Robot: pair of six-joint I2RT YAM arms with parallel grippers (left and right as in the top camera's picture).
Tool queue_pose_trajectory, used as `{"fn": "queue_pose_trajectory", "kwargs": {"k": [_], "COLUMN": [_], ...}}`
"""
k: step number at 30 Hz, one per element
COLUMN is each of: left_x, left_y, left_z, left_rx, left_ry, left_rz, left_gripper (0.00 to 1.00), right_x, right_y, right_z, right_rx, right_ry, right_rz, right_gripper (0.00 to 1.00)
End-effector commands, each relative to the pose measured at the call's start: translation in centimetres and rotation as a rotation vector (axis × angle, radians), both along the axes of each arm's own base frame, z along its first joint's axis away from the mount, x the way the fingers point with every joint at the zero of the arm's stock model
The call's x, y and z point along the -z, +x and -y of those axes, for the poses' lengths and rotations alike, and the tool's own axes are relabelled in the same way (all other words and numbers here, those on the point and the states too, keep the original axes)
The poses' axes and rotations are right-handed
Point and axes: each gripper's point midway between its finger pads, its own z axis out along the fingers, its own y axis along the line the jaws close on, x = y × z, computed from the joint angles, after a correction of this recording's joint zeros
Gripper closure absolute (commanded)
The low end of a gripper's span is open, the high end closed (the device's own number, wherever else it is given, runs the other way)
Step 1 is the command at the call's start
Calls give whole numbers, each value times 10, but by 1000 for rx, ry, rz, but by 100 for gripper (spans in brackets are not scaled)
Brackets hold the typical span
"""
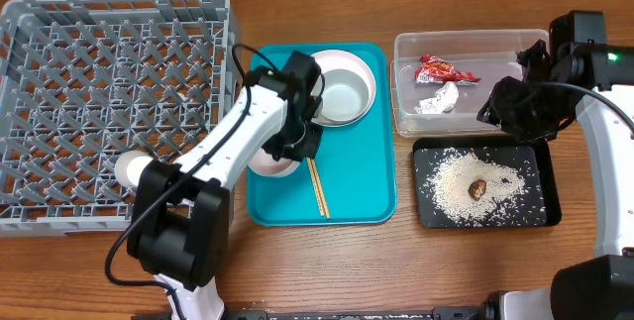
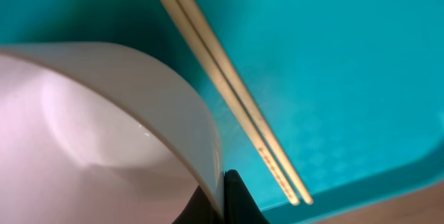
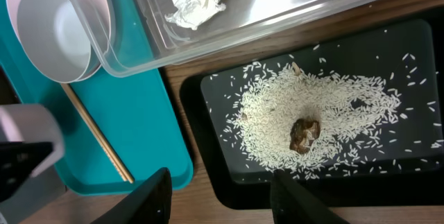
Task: Sort waste into correct bins and load items into the dishwasher
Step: 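Reach the left gripper to the pink-rimmed bowl and grasp it, then place the pink bowl upside down in the dish rack with the left gripper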
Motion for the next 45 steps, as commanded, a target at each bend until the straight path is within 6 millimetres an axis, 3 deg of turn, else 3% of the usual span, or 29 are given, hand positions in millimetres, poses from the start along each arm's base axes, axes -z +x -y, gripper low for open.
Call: {"fn": "queue_pose_trajectory", "kwargs": {"k": [1,8,11,15,19,24,31,36,41,45], "left_x": [-78,-170,-184,-187,-181,-161,-134,-126,-108,-80], "left_y": [33,68,79,90,101,112,126,135,136,123], "left_z": [-4,-53,-80,-122,-165,-204,-239,-250,-258,-285], "left_rx": [-42,-63,-69,-77,-109,-168,-230,-245,-285,-379], "left_ry": [-83,-280,-408,-606,-803,-921,-1072,-1205,-1189,-1043], "left_rz": [194,416,460,488,538,569,617,662,634,562], "left_gripper": [96,96,96,96,96,96,96,96,96,96], "right_x": [-8,-7,-7,-7,-7,-7,-7,-7,-6,-6], "right_y": [-1,-1,-1,-2,-2,-4,-4,-4,-5,-5], "right_z": [0,1,1,0,0,0,0,0,0,0], "right_rx": [-8,-8,-8,-8,-8,-8,-8,-8,-8,-8], "right_ry": [-11,-12,-11,-11,-11,-10,-9,-9,-9,-9], "right_rz": [29,29,27,25,21,14,14,13,9,10], "right_gripper": [52,52,52,52,52,52,52,52,52,52]}}
